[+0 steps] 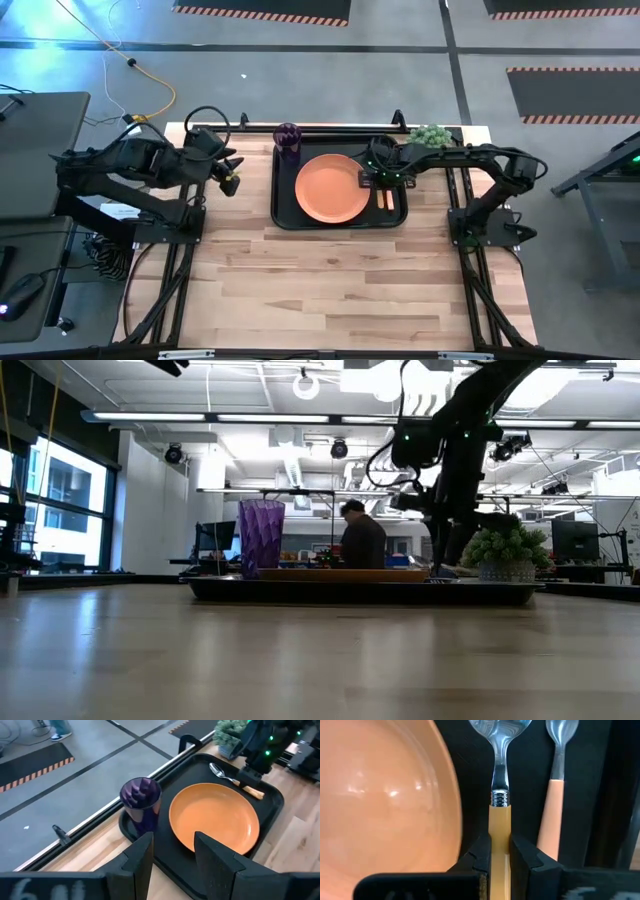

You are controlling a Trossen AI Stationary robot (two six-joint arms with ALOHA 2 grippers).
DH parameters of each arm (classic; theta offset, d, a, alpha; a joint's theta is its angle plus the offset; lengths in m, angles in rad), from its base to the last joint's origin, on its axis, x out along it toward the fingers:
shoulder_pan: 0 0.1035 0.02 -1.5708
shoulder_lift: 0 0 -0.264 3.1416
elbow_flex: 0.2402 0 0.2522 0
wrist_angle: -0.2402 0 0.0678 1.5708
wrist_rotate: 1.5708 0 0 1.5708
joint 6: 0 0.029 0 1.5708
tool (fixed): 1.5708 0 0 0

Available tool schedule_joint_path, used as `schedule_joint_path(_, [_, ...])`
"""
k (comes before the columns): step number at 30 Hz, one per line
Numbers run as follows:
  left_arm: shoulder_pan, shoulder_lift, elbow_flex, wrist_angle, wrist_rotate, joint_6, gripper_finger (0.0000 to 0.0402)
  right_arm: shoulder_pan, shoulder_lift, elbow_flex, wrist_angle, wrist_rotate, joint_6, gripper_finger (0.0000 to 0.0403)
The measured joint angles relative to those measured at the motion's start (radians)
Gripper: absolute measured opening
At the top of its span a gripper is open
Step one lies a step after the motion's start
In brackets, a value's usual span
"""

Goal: Pick and place plate/cup/fork/spoon on tray
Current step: Put the yellow spoon to the right of the orange plate on the black serving tray

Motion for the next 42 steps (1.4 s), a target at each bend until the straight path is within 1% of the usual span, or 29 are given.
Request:
schedule_joint_path(8, [0.034, 0.000, 0.000, 0.001, 0.006, 0.000, 0.0133, 0.000, 0.057, 0.000, 0.015, -0.014, 0.000, 0.0018])
schedule_joint_path(16, [0.035, 0.000, 0.000, 0.001, 0.006, 0.001, 0.0133, -0.008, 0.061, 0.001, 0.020, -0.009, 0.001, 0.0018])
schedule_joint_path(22, [0.035, 0.000, 0.000, 0.002, 0.006, 0.016, 0.0133, -0.022, 0.114, 0.002, 0.038, -0.028, -0.008, 0.0018])
schedule_joint_path(30, [0.035, 0.000, 0.000, 0.002, 0.006, 0.019, 0.0133, -0.022, 0.127, 0.003, 0.045, -0.036, -0.008, 0.0018])
schedule_joint_path(32, [0.035, 0.000, 0.000, 0.002, 0.006, 0.019, 0.0133, -0.025, 0.127, 0.003, 0.045, -0.041, -0.008, 0.0030])
schedule_joint_path(37, [0.035, 0.000, 0.000, 0.002, 0.005, 0.026, 0.0133, -0.026, 0.129, 0.002, 0.045, -0.046, 0.001, 0.0078])
schedule_joint_path(42, [0.035, 0.000, 0.000, 0.002, 0.005, 0.026, 0.0133, -0.026, 0.129, 0.002, 0.046, -0.050, 0.003, 0.0090])
